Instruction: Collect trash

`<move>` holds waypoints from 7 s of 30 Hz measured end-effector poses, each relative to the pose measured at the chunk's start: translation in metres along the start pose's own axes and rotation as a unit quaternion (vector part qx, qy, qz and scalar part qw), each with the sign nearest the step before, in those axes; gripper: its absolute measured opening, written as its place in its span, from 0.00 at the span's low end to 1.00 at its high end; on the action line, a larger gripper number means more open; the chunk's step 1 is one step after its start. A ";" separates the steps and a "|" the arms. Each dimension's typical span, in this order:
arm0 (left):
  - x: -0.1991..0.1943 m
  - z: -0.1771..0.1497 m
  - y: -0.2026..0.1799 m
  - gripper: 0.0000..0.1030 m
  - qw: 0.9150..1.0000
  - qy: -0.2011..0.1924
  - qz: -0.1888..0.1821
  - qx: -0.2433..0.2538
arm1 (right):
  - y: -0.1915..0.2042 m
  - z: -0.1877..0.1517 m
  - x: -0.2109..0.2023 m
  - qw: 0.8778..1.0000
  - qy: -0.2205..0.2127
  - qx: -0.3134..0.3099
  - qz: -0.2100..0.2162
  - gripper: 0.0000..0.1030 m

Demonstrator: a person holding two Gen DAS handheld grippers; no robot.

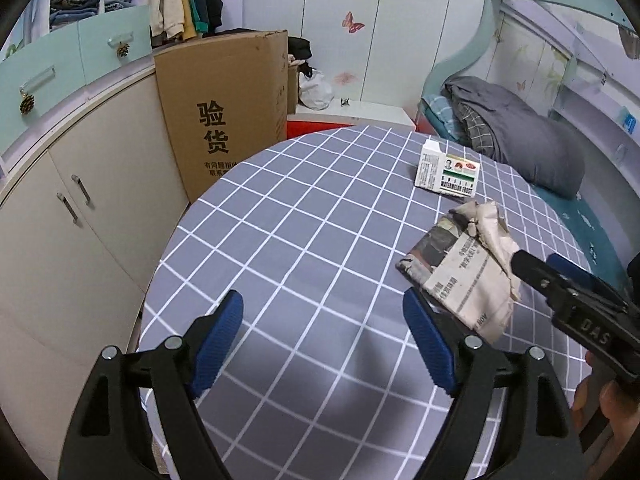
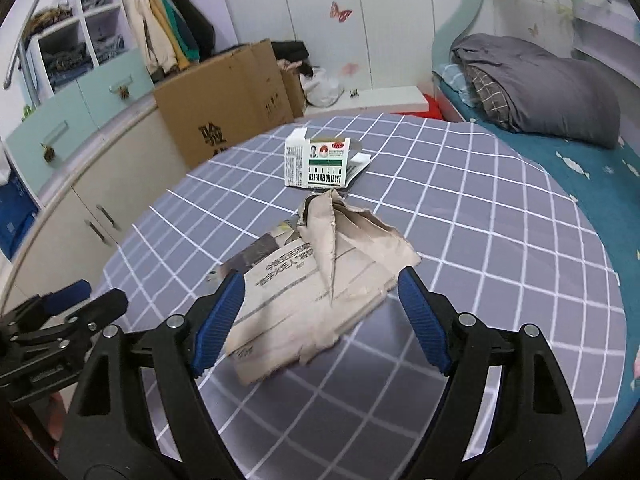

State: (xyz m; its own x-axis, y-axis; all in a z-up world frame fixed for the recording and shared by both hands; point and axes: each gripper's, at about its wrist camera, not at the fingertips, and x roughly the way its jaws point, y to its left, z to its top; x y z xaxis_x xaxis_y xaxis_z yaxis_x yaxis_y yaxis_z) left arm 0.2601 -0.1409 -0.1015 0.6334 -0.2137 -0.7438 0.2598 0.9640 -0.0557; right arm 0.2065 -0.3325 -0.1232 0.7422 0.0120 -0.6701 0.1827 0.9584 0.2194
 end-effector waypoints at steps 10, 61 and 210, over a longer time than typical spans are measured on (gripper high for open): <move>0.022 0.015 -0.003 0.78 1.000 0.002 0.017 0.010 | 0.003 0.016 0.037 0.999 0.026 -0.020 -0.015 0.75; 0.135 0.103 -0.173 0.53 0.993 -0.026 0.085 0.078 | -0.125 0.050 0.034 0.996 -0.004 0.028 -0.087 0.08; -0.075 -0.128 0.340 0.78 0.968 -0.017 0.161 -0.194 | 0.392 -0.090 -0.011 0.962 -0.019 -0.258 0.091 0.66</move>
State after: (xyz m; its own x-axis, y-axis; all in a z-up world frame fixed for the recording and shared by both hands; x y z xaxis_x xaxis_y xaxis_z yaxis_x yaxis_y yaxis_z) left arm 0.2078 0.2232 -0.1497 0.6608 0.1095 -0.7425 -0.2444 0.9668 -0.0749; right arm 0.2117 0.0691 -0.0932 0.7566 0.1925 -0.6249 -0.2894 0.9556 -0.0560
